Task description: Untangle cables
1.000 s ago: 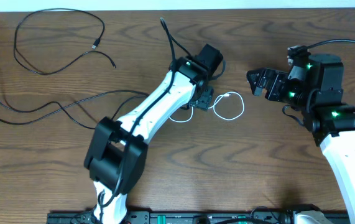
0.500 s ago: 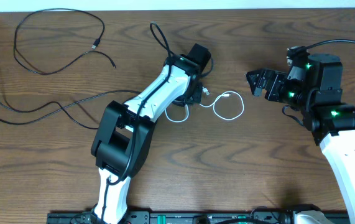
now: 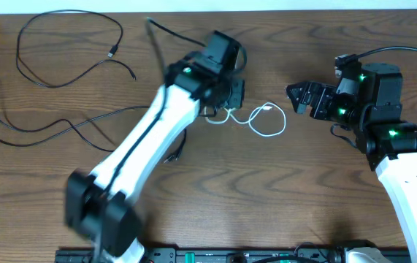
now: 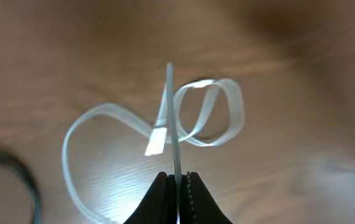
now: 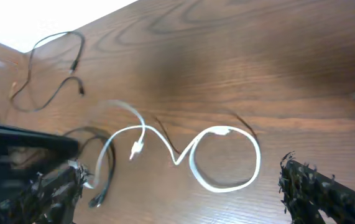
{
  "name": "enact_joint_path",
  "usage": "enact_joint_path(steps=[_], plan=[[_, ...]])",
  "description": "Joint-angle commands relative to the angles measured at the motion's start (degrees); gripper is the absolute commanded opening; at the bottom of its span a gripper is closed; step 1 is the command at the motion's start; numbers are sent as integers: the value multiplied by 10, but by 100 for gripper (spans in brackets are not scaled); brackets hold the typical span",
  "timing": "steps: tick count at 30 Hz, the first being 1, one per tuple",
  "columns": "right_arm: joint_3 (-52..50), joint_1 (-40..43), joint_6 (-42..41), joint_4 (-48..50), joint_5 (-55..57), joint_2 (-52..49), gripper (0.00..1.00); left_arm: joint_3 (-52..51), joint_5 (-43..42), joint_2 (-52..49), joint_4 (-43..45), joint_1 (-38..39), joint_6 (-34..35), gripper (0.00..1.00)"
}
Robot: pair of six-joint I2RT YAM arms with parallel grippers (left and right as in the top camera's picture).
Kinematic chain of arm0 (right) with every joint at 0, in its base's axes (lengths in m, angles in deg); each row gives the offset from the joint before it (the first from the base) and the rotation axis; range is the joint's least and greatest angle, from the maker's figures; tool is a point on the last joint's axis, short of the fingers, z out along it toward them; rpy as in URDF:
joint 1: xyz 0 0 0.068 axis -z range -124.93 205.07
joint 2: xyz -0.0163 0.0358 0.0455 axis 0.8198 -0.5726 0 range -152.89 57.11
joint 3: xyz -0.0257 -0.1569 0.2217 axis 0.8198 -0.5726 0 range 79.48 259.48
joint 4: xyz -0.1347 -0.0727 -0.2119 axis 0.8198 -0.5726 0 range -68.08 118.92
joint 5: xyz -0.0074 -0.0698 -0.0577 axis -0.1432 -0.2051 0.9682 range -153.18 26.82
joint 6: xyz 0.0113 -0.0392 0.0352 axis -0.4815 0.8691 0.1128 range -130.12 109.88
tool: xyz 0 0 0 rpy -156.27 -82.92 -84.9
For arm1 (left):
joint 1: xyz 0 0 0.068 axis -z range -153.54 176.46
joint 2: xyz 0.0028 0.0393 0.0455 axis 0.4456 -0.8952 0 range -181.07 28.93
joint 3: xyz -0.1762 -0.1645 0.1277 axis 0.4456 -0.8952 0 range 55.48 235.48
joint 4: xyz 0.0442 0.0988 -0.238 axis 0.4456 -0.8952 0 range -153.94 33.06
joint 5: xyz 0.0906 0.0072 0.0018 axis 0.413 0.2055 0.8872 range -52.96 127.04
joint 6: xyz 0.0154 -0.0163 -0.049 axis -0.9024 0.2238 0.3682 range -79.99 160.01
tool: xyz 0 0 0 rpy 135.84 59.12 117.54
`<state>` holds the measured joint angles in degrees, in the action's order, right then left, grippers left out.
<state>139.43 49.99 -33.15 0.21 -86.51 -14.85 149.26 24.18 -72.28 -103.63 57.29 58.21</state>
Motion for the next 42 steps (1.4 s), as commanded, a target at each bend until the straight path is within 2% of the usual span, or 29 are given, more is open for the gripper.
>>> enact_joint_path(steps=[1, 4, 7, 12, 17, 23, 26, 30, 34, 42], plan=[[3, 1, 35, 18, -76, -3, 99, 0, -81, 70, 27, -3, 4, 7], [3, 1, 108, 63, -206, -3, 99, 0, -92, 120, 53, -3, 6, 7], [3, 1, 113, 109, -268, -3, 99, 0, -92, 150, 66, -3, 30, 7], [3, 1, 126, 104, -268, -3, 99, 0, -92, 181, 122, -3, 76, 8], [3, 2, 272, 35, -268, -3, 99, 0, -92, 208, 228, -3, 150, 7], [3, -7, 325, 24, -267, -4, 99, 0, -92, 227, 344, -3, 251, 7], [3, -14, 325, 49, -261, -4, 99, 0, -92, 232, 387, -3, 309, 7], [3, -33, 321, 87, -261, -4, 99, 0, -92, 235, 451, -3, 354, 7], [3, -66, 290, 131, -261, -4, 99, 0, -92, 235, 477, -3, 364, 7], [3, -97, 223, 213, -293, -4, 99, 0, -92, 234, 470, -3, 364, 7]])
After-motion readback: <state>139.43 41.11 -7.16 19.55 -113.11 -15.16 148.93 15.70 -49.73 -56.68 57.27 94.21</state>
